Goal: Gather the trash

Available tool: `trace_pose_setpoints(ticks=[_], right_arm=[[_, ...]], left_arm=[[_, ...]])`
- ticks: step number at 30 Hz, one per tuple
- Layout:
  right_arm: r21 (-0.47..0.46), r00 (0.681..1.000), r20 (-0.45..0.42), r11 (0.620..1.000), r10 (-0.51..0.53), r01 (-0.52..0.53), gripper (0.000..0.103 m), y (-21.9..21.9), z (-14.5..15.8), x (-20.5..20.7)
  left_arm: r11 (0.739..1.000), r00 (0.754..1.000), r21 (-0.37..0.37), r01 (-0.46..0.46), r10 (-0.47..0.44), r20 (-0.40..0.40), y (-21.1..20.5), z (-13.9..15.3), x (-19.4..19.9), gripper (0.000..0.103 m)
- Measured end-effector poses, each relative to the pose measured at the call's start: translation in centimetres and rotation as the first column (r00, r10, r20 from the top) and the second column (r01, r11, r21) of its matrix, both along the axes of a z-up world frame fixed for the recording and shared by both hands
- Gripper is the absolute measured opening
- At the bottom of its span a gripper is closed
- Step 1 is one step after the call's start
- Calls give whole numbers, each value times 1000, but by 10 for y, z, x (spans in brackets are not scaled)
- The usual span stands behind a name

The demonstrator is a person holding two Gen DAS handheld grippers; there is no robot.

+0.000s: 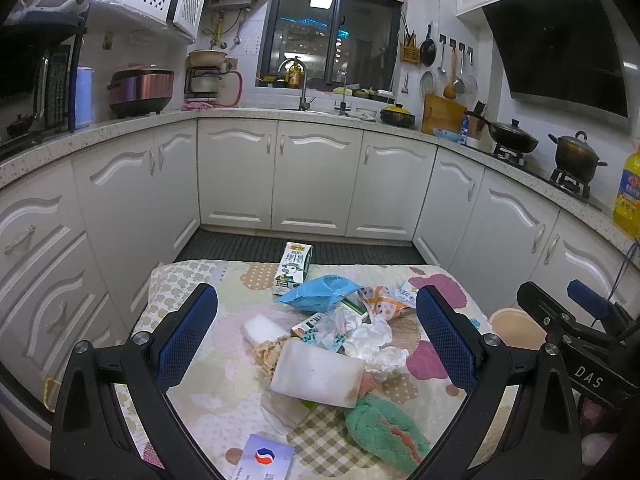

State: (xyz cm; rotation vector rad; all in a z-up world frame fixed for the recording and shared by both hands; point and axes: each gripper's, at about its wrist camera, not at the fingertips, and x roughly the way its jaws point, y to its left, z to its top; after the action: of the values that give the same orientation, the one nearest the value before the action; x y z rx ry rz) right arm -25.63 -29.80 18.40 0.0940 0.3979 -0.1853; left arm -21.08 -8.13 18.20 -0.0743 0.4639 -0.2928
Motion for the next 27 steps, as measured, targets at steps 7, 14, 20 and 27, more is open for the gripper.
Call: trace_pose_setpoints(ticks=[7,14,20,27], right_arm=[[4,1000,-3,1000,-3,3,100,-2,-1,-1],[5,1000,0,1000,-4,4,100,-2,-1,-1],[5,1000,3,1000,-4,4,100,-3,-1,0],[6,1000,9,1000,-6,6,100,-4,-3,-4]], left_arm=[[1000,1000,-1,3,-3,9,0,1,-1,99],[1000,1000,4,1,-1,3,-1,1,0,99],[1000,1000,6,-1,1,5,-3,2,0,99],[1000,1000,6,-2,2,7,-2,2,0,99]])
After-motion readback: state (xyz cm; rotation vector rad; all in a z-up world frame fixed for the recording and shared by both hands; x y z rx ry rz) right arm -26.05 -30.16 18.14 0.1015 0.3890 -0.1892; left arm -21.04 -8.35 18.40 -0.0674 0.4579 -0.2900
